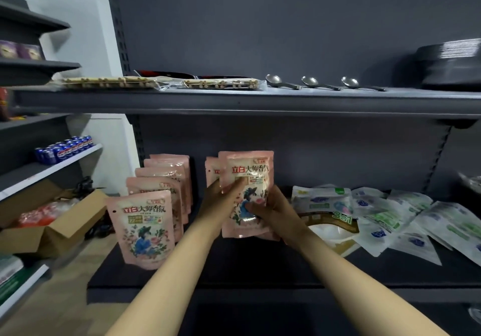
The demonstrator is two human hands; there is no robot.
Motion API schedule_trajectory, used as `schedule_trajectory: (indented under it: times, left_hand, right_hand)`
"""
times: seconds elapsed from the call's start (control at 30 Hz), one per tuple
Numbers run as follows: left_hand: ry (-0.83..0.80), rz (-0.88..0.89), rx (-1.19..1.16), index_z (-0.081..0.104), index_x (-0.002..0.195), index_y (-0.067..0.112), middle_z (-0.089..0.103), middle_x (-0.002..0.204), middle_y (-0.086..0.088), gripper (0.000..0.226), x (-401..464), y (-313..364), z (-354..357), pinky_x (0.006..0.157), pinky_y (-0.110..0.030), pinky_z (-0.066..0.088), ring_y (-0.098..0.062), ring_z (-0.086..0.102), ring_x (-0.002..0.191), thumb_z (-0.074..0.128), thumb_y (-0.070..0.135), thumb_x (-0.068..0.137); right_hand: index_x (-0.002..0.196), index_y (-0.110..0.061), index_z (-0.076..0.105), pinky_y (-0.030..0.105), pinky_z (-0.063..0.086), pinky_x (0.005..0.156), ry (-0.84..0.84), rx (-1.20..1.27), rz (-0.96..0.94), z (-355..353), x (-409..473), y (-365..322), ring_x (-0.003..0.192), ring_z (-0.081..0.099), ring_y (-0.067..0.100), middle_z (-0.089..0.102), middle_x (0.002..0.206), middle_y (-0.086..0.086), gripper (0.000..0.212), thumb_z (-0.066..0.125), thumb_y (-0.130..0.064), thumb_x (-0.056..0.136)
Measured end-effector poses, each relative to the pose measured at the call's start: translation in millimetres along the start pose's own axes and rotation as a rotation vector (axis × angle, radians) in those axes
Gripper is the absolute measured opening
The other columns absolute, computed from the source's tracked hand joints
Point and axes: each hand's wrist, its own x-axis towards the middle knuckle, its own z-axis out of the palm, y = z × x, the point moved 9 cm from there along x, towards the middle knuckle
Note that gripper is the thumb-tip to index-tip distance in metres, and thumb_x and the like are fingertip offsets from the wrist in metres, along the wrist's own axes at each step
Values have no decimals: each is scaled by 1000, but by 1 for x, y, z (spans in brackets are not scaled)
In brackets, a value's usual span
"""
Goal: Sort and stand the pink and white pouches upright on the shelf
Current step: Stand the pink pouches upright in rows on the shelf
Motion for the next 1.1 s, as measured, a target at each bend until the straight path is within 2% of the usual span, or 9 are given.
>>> schedule_trajectory:
  times: [0.1,0.2,0.27,0.37,0.53,0.7,0.83,0.93,1.1]
  left_hand:
    - [19,6,-50,68,93,24,75,90,2,15,-2,3,-9,82,-38,57,-15,71,87,63,36,85]
    - [68,22,-38,67,95,24,73,90,6,17,-3,2,-19,79,-34,55,-11,69,87,62,36,86]
    - [106,8,-38,66,96,26,72,93,6,22,-3,-3,-27,80,-32,54,-10,67,90,63,43,83]
    - [153,-37,-108,66,93,30,72,102,5,31,-1,-11,-36,95,-44,49,-18,65,103,66,55,74]
    - [194,0,-27,65,102,18,73,100,0,45,9,-6,-39,87,-44,55,-18,69,94,59,56,80]
    - [262,-38,69,56,112,17,65,107,1,36,17,-16,-45,67,-22,51,-13,63,90,49,46,91]
    - [327,-113,70,40,133,15,57,126,-7,51,22,-31,-51,85,-36,52,-24,59,111,47,45,92]
    - [365,-138,99,40,132,14,57,126,-10,48,26,-41,-54,83,-36,53,-26,60,109,42,44,94]
    - [400,-127,43,39,130,12,58,124,-9,46,33,-42,-57,82,-34,54,-25,62,107,43,41,95]
  right_hand:
    - [126,-13,46,33,55,87,-44,-23,-4,12,0,-2,109,65,21,66,119,8,49,66,-1,83]
    - [121,-12,46,21,56,78,-96,-33,74,18,0,5,99,67,11,66,112,3,46,64,6,83]
    - [115,-19,50,15,53,78,-172,-222,126,25,-3,10,97,65,1,65,109,-8,38,64,0,85]
    - [113,-19,55,19,46,86,-147,-715,83,19,3,19,106,58,5,61,112,-12,24,60,-20,90]
    - [109,-17,61,25,50,76,-25,-945,41,21,14,34,95,64,12,68,108,-3,28,50,-37,93]
    - [109,-18,62,25,53,78,63,-887,26,23,20,39,95,64,10,69,109,-2,24,45,-30,97]
    - [113,-7,55,21,47,68,173,-815,161,12,29,51,99,62,18,64,111,5,25,52,-23,94]
    - [115,-9,53,37,56,81,217,-703,257,11,36,65,100,64,23,64,112,10,27,55,-23,92]
    - [115,-12,52,26,52,68,211,-713,293,16,47,72,90,62,19,65,111,8,26,53,-28,94]
